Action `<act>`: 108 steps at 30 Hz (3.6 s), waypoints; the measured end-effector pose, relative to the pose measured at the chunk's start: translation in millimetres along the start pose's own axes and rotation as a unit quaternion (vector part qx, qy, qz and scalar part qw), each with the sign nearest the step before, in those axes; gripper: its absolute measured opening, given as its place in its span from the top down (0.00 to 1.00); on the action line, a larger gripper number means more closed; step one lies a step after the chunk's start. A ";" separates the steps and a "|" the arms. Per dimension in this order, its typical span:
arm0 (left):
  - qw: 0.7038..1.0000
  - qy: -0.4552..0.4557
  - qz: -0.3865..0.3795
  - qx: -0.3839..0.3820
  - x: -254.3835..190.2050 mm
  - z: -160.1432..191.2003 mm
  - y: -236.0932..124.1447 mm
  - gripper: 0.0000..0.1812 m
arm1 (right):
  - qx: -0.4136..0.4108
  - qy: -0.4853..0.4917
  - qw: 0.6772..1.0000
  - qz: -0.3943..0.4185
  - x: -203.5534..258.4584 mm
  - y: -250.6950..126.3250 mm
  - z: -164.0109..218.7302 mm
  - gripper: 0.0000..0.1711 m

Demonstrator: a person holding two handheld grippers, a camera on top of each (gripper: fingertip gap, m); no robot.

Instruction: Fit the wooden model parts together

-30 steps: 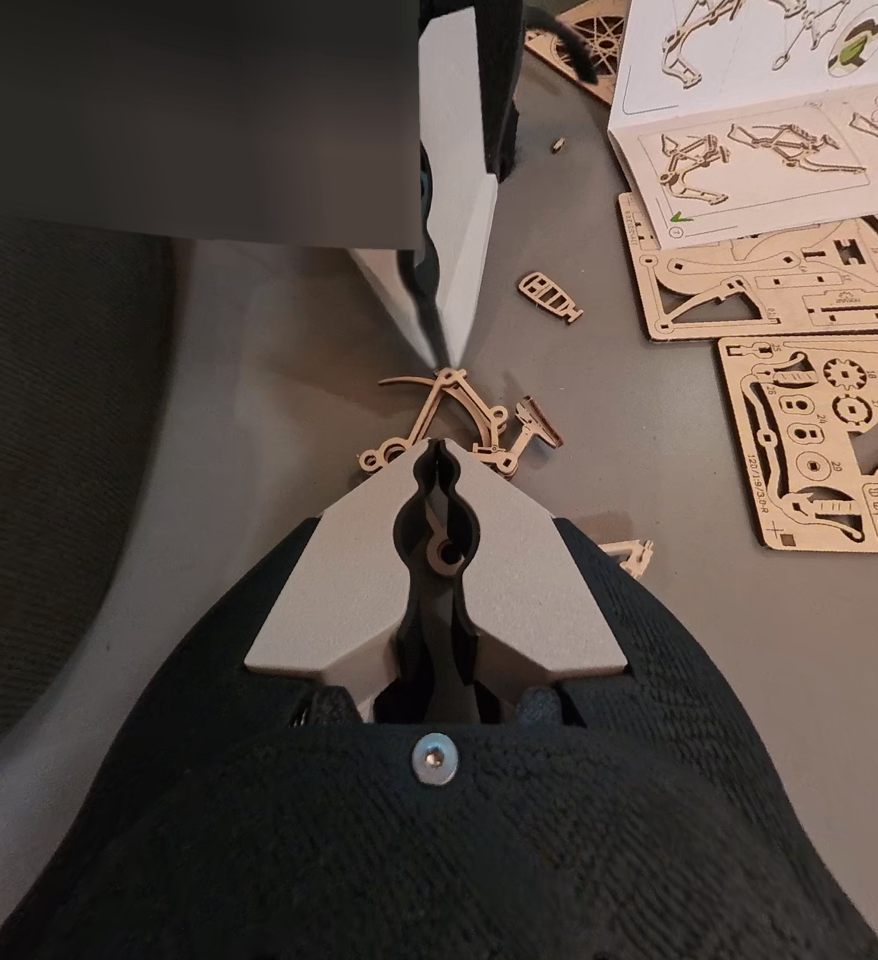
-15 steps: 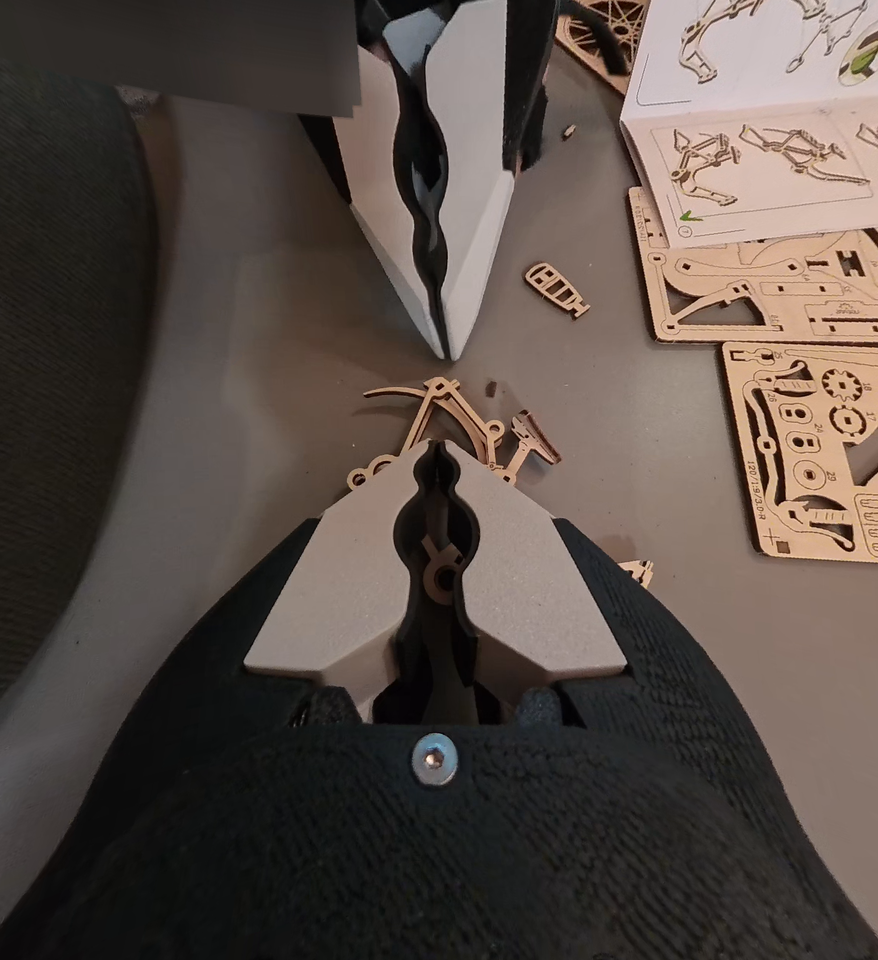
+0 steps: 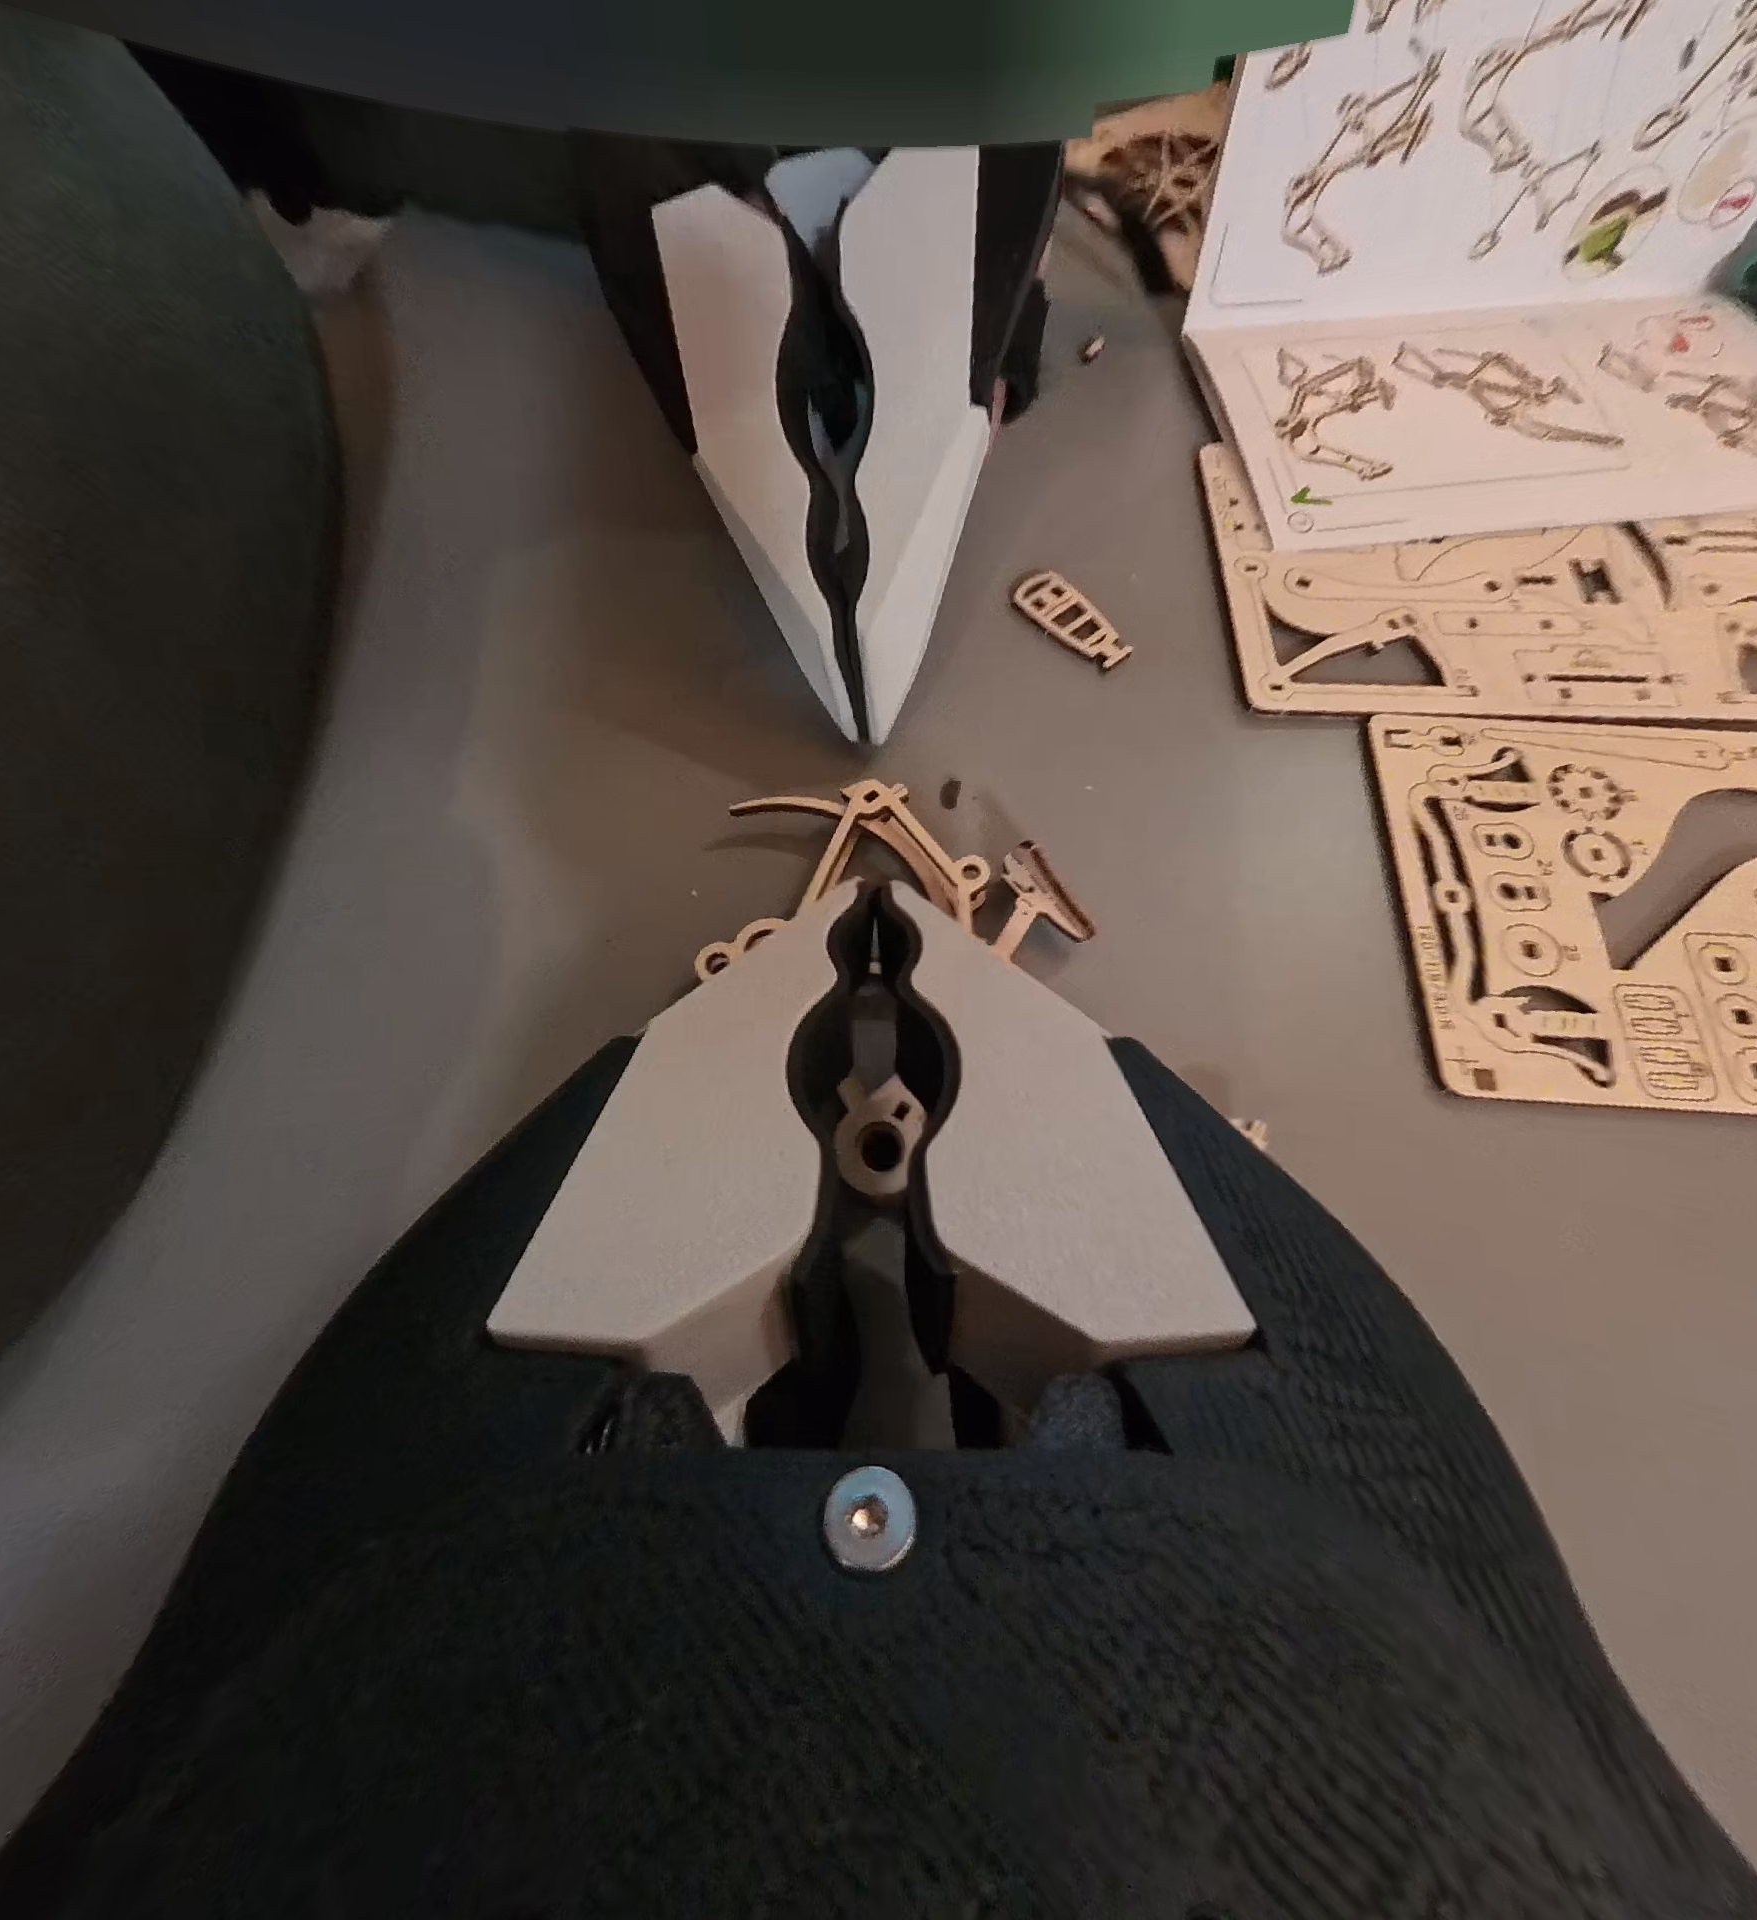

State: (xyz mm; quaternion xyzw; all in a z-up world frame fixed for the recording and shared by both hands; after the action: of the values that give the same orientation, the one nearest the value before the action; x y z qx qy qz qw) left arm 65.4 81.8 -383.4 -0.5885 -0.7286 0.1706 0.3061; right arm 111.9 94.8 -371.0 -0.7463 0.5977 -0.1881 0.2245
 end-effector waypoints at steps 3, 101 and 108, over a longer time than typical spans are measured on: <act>0.999 -0.031 0.009 -0.025 1.1 -3.0 -0.8 1.00 | 0.004 -0.024 0.999 0.033 -7.5 -6.0 -0.4 0.92; 0.935 -0.016 -0.153 -0.320 56.3 -67.6 -46.3 1.00 | 0.080 0.225 0.948 0.211 -0.6 -2.7 2.3 0.90; 0.936 -0.020 -0.149 -0.319 56.1 -66.9 -45.6 1.00 | 0.099 0.246 0.939 0.220 -0.8 2.8 11.9 0.98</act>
State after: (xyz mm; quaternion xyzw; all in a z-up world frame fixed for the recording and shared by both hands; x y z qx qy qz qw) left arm 67.6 117.0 -291.3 -0.5362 -0.8301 -0.1068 0.1100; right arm 116.0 96.4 -382.3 -0.5009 0.7615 -0.3702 0.1793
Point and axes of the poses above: each gripper's, where its closed fingertips meet, y out along the fingers, z out of its underside, x = y × z across the jaws, the point moved 1 cm from there along -y, back along the fingers, and after that the axes turned 2 degrees about -z, right-handed, at the moved point
